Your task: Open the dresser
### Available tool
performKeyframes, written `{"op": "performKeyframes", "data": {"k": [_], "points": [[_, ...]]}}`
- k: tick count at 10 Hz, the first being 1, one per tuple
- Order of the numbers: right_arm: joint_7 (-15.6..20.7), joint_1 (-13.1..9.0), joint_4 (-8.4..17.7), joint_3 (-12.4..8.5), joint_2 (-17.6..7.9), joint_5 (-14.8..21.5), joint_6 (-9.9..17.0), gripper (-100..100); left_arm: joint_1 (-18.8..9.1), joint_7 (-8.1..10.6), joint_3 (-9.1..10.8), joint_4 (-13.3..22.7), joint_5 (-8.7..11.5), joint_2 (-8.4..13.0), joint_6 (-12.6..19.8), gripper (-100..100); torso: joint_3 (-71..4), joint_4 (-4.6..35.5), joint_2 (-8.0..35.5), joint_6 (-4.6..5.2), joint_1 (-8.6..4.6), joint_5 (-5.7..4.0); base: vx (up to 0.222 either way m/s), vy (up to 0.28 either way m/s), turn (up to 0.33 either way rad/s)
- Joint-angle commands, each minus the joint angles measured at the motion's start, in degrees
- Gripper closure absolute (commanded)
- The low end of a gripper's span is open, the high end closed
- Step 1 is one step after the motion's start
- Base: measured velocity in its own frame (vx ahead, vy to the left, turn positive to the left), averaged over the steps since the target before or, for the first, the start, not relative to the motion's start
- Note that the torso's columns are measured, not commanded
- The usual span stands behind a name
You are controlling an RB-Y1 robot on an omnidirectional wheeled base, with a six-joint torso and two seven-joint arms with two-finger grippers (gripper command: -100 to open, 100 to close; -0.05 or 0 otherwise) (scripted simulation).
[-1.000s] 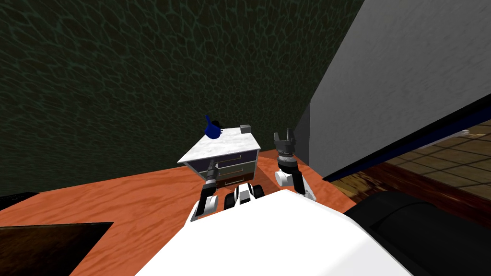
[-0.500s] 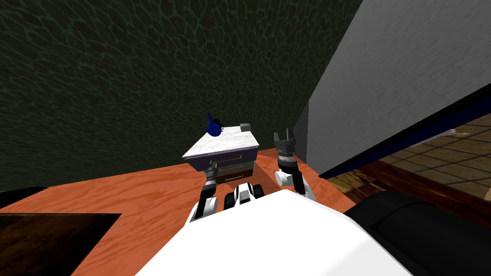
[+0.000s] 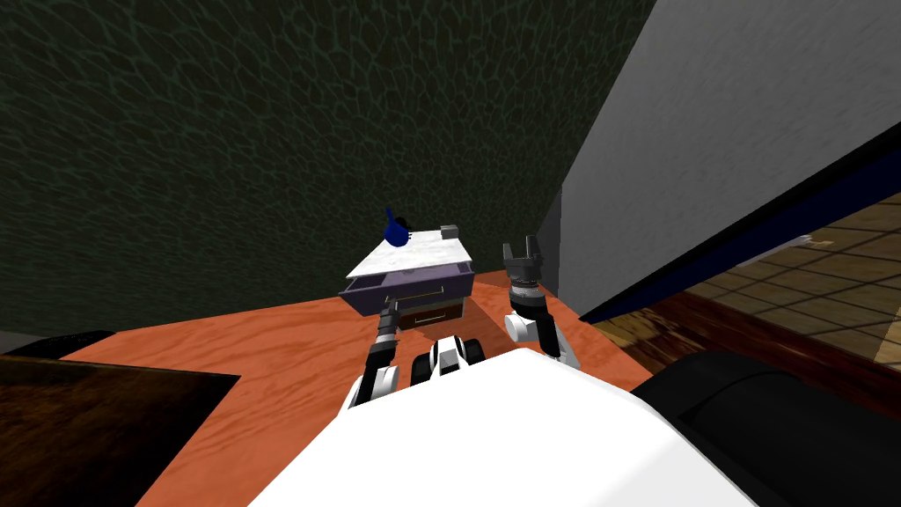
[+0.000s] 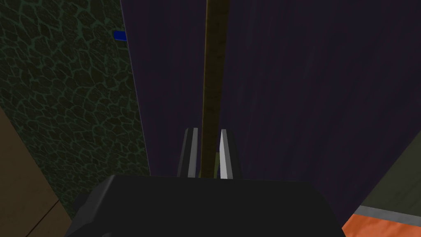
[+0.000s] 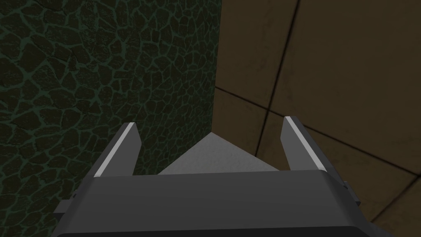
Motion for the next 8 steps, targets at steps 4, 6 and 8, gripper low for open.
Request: {"op": "performKeyframes", "data": {"k": [4,6,8], "points": [[0.0,0.0,0.0,0.0,0.0,0.0,0.0,0,2.24,0.45,-0.76,-1.85,-0.06,0.82,-0.75,100,-0.11,-0.02,-0.12,-0.01,0.05,-0.02,-0.157,0.005,0.016],[0.0,-0.01,0.0,0.0,0.0,0.0,0.0,0,3.2,0.59,-1.13,-2.89,-0.12,1.12,-1.19,100,0.02,0.03,0.04,-0.05,0.09,0.0,-0.198,-0.003,0.018],[0.0,0.01,0.0,0.0,0.0,0.0,0.0,0,3.96,0.85,-1.09,-5.39,0.04,1.46,1.39,-100,-0.21,-0.1,-0.39,0.03,-0.03,0.0,-0.038,-0.009,0.003]]}}
